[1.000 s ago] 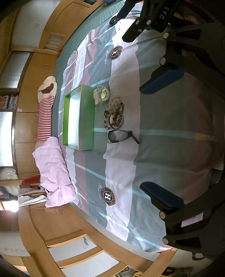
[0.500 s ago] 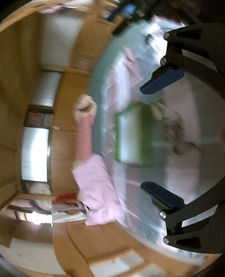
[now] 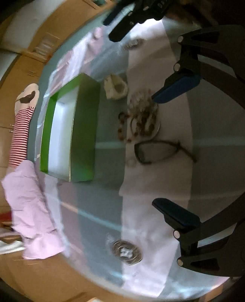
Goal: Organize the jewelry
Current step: 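Move left tool to the black strap while right tool approaches the white watch, then close left gripper on the black strap while right gripper grasps the white watch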
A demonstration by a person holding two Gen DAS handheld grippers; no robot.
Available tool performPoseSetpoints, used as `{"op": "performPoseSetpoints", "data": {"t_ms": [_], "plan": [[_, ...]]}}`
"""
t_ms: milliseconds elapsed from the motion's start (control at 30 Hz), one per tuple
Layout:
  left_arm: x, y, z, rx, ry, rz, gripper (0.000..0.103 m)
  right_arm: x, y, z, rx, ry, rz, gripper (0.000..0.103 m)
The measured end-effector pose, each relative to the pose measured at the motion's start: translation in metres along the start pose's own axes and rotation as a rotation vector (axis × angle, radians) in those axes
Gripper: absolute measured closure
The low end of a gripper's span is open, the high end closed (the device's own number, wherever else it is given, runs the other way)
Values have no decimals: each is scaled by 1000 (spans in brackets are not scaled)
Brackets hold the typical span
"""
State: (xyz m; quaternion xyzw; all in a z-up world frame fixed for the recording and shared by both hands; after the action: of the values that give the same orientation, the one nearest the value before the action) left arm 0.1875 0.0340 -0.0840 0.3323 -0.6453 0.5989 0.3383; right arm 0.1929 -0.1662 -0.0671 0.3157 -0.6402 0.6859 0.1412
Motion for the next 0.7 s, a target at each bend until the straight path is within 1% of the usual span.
{"op": "performPoseSetpoints", "data": {"t_ms": [33, 133, 233, 333, 467, 700], "plan": [[-2, 0, 2, -8, -12, -2, 5, -3, 1, -6, 17, -3, -9, 3], [-18, 4, 4, 19, 17, -60, 5, -17, 2, -17, 31, -10, -34, 3], [-31, 3, 7, 14, 21, -79, 5, -35, 4, -24, 30, -17, -74, 3], [-44, 4, 6, 22, 32, -85, 5, -54, 9, -21, 25, -9, -118, 3], [-63, 4, 4, 32, 33, -123, 5, -71, 11, -16, -8, -2, -159, 3], [-95, 3, 7, 11, 6, -176, 14, -106, 13, -11, -43, 21, -217, 3]]}}
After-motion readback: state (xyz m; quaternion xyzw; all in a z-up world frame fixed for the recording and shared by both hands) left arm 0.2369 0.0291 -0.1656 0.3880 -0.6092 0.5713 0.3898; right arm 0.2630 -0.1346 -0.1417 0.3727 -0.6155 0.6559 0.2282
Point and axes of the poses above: each gripper's, at about its wrist camera, not at the fingertips, and x roughly against the way its jaws point, z to its right, y to its underside, the point moved 2 cm from there along -x, roughly the way its jaws point, and after that the axes turned 6 degrees about -y, right-handed, at the moved point
